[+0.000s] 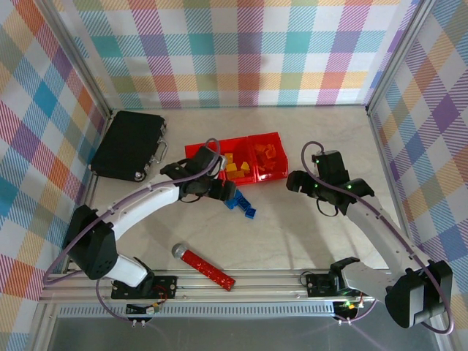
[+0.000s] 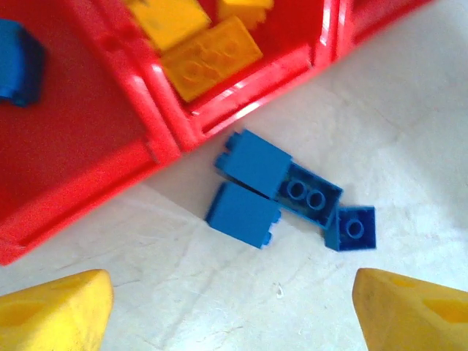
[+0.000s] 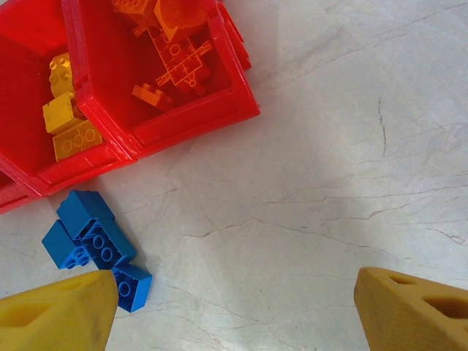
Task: Sort the legos into containers by color
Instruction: Place the lego in the container, then pick up the lego from the center of the table.
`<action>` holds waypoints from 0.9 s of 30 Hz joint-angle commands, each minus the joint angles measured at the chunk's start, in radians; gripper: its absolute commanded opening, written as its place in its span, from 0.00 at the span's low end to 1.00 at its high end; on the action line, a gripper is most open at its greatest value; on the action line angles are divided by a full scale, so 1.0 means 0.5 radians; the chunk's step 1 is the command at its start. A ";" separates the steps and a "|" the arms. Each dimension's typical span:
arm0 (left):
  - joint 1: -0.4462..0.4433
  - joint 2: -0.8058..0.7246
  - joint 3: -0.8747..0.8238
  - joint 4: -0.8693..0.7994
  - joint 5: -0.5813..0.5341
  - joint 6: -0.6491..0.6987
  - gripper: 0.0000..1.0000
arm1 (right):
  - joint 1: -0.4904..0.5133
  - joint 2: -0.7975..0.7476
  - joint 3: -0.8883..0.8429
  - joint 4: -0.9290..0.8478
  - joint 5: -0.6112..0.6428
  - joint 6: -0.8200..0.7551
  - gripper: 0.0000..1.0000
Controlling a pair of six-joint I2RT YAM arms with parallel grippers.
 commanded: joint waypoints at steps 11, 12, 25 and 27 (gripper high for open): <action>-0.171 0.596 0.173 -0.069 0.009 0.581 1.00 | -0.011 -0.050 0.001 -0.015 -0.002 0.017 0.85; -0.177 0.604 0.163 -0.045 0.003 0.596 1.00 | -0.011 -0.053 -0.004 -0.020 0.002 0.015 0.85; -0.176 0.747 0.201 0.067 -0.075 0.728 0.98 | -0.011 -0.009 0.008 -0.003 0.007 -0.011 0.85; -0.169 0.782 0.213 0.076 -0.076 0.749 0.96 | -0.011 -0.016 0.008 -0.015 0.028 -0.016 0.85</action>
